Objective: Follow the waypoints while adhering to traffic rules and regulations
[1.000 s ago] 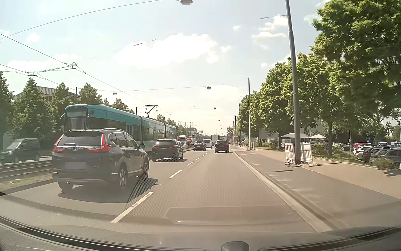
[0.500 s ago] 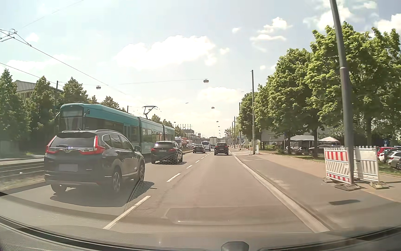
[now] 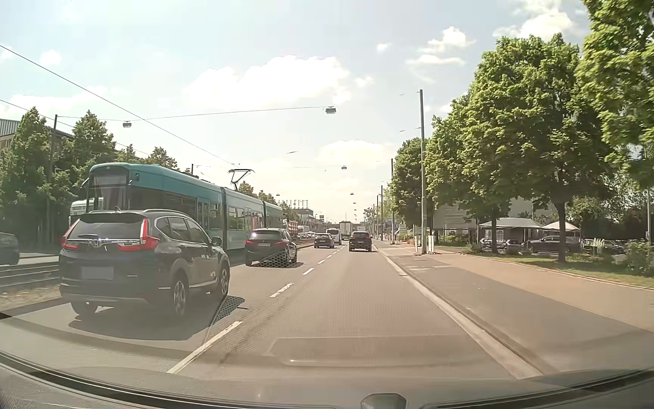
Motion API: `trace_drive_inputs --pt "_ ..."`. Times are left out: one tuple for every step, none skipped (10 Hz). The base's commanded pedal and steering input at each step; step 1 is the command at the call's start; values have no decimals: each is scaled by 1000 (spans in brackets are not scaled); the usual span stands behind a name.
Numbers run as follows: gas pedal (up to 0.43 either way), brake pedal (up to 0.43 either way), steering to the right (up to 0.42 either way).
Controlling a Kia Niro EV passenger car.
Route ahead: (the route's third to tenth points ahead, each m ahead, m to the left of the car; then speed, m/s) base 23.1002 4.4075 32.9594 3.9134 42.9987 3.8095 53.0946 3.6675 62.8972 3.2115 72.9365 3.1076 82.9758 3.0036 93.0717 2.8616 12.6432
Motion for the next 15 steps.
trace_drive_inputs --pt "118 30 6" --pt "118 30 6" --pt "118 30 6" --pt "118 30 6" --pt "118 30 6" --pt "118 30 6" --pt "118 30 6" --pt "118 30 4" --pt "110 30 3" --pt "110 30 3" --pt "110 30 4" --pt "87 30 3" --pt "87 30 3" --pt "87 30 3" --pt "87 30 3"
